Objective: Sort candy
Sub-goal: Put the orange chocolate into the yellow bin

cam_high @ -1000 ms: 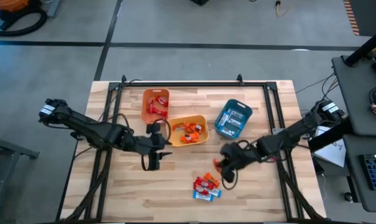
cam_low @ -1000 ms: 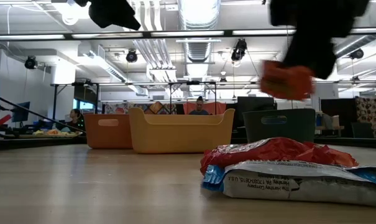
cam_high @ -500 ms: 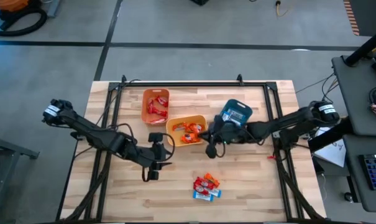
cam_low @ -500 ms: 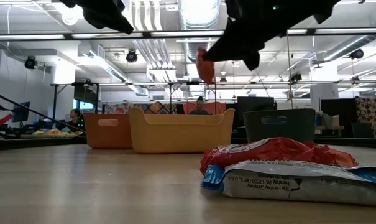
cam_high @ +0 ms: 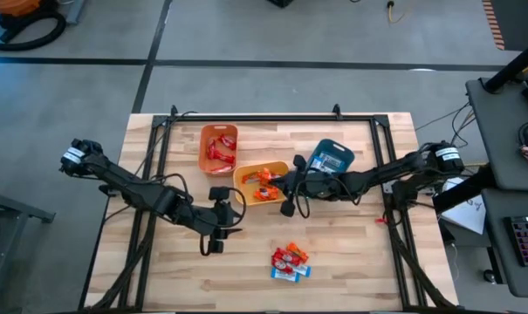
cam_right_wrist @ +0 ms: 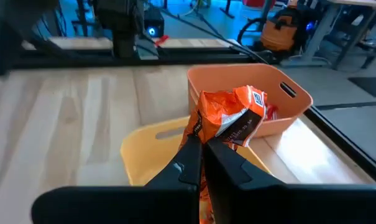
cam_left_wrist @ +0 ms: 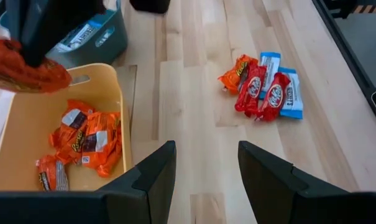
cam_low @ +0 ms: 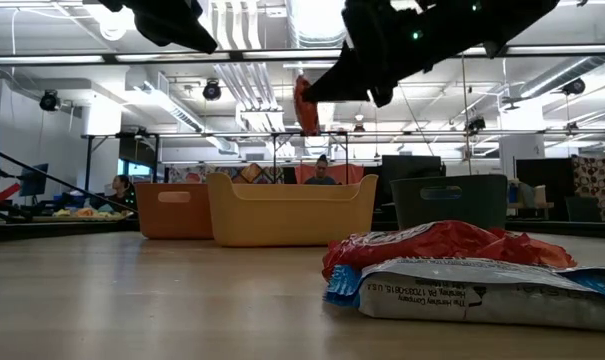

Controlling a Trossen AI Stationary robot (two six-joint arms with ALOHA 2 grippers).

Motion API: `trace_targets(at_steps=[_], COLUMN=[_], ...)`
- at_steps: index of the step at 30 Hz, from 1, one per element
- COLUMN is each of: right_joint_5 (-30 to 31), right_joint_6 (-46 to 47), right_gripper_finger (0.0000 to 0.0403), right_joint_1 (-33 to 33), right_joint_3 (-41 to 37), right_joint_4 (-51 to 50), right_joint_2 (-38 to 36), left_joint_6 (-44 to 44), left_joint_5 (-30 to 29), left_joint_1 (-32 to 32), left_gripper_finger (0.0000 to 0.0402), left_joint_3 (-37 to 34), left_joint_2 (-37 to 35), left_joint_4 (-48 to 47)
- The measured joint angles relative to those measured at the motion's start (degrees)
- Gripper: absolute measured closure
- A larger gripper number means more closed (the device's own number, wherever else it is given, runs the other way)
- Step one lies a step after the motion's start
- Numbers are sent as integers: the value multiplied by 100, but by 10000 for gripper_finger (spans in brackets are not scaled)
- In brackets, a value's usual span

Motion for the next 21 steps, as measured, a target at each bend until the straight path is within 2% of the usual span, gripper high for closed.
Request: trace_targets(at_steps=[7, 16, 21], right_joint_5=[331, 343, 374], right_joint_6=[-243, -248, -227], right_gripper_finger=[394, 393, 366], right_joint_1=[-9, -10, -11], right_joint_3=[-2, -2, -2], right_joint_4=[89, 100, 0], right_joint_2=[247, 296, 294], left_joint_6=[13, 15, 17], left_joint_5=[-4, -4, -4], left_joint_1=[-13, -24, -24], left_gripper_finger=[244, 244, 244], left_joint_3=[0, 0, 0], left_joint_2=[21, 21, 21], left_joint_4=[79, 114, 117])
